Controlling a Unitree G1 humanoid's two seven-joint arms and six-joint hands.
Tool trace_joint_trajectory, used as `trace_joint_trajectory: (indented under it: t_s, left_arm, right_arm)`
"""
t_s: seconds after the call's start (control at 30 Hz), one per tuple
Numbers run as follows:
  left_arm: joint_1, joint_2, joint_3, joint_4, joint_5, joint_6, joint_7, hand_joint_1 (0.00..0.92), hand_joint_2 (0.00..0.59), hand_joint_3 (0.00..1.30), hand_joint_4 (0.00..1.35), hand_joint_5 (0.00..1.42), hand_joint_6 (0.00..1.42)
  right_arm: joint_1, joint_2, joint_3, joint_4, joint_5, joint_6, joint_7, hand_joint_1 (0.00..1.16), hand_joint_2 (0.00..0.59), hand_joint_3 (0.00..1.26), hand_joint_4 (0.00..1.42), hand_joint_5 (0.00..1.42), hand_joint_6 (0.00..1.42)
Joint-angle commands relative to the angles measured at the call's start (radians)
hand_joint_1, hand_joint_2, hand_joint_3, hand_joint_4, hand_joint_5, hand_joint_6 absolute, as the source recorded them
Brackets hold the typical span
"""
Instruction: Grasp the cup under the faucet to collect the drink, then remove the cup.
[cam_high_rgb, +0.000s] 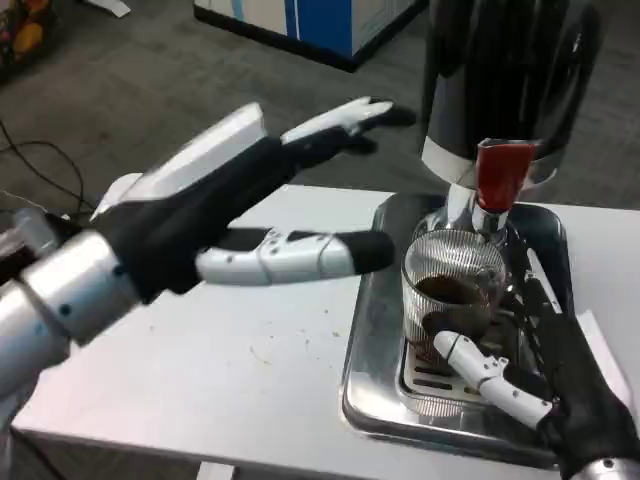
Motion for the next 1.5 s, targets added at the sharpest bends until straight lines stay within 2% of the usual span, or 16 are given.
trace_joint_trajectory:
  t_s: [0.03, 0.2, 0.53, 0.97, 1.5]
  left_arm:
    - [0.110, 0.028, 0.057, -0.048, -0.012, -0.004, 0.014, 0.125, 0.109, 0.13, 0.04, 0.14, 0.12]
    - [0.220, 0.029, 0.107, -0.050, -0.011, -0.021, 0.029, 0.143, 0.119, 0.14, 0.05, 0.15, 0.14]
    - [0.365, 0.025, 0.133, -0.020, 0.009, -0.054, 0.064, 0.148, 0.123, 0.14, 0.06, 0.16, 0.14]
    - [0.455, 0.033, 0.128, -0.051, 0.009, -0.040, 0.072, 0.155, 0.130, 0.15, 0.06, 0.16, 0.14]
    - [0.504, 0.048, 0.127, -0.066, 0.012, -0.027, 0.065, 0.169, 0.142, 0.16, 0.06, 0.16, 0.14]
  right_arm:
    - [0.000, 0.015, 0.008, 0.013, -0.006, 0.008, -0.017, 0.61, 0.230, 0.00, 0.00, 0.11, 0.02]
    - [-0.010, 0.029, 0.009, 0.028, -0.015, 0.011, -0.031, 0.61, 0.230, 0.00, 0.00, 0.11, 0.02]
    - [-0.033, 0.053, 0.003, 0.081, -0.025, 0.025, -0.076, 0.63, 0.228, 0.00, 0.00, 0.11, 0.02]
    - [-0.091, 0.089, -0.025, 0.168, -0.007, 0.015, -0.140, 0.65, 0.218, 0.00, 0.00, 0.10, 0.01]
    - [-0.114, 0.090, -0.021, 0.218, 0.050, -0.044, -0.133, 0.61, 0.202, 0.00, 0.00, 0.06, 0.00]
